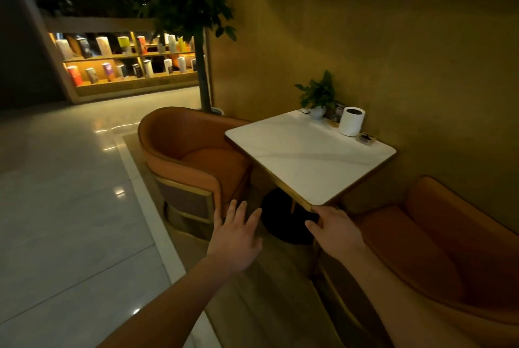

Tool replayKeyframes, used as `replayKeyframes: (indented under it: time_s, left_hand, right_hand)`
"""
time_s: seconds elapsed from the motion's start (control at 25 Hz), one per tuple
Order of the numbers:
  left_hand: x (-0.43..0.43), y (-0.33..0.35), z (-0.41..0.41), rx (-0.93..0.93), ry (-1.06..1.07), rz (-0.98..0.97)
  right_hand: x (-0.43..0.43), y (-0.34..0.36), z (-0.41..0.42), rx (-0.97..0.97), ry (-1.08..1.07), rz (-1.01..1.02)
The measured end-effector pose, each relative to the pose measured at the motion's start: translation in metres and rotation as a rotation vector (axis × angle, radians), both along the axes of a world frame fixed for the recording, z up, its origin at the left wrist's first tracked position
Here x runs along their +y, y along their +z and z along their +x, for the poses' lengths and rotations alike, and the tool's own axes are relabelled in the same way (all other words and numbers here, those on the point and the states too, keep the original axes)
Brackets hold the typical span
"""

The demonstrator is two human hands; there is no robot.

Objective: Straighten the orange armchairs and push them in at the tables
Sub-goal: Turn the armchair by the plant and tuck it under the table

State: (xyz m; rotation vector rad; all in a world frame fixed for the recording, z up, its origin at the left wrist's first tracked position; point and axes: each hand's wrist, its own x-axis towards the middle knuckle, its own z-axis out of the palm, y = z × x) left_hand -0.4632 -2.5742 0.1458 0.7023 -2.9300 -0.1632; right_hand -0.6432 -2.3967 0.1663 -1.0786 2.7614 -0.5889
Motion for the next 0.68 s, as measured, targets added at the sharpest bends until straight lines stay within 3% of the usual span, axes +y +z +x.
replayKeyframes:
  time_s: [0.36,0.68]
  left_hand:
    - [-0.141,-0.002,0.07,0.032,0.208,0.073]
    - [-0.312,-0.021,0.052,-0.031,0.316,0.064]
  right_hand:
    - [-0.18,-0.002,0.043,0.02,0.174,0.0]
    - [-0.366,-0.033,0.017,-0.015,0.238,0.016]
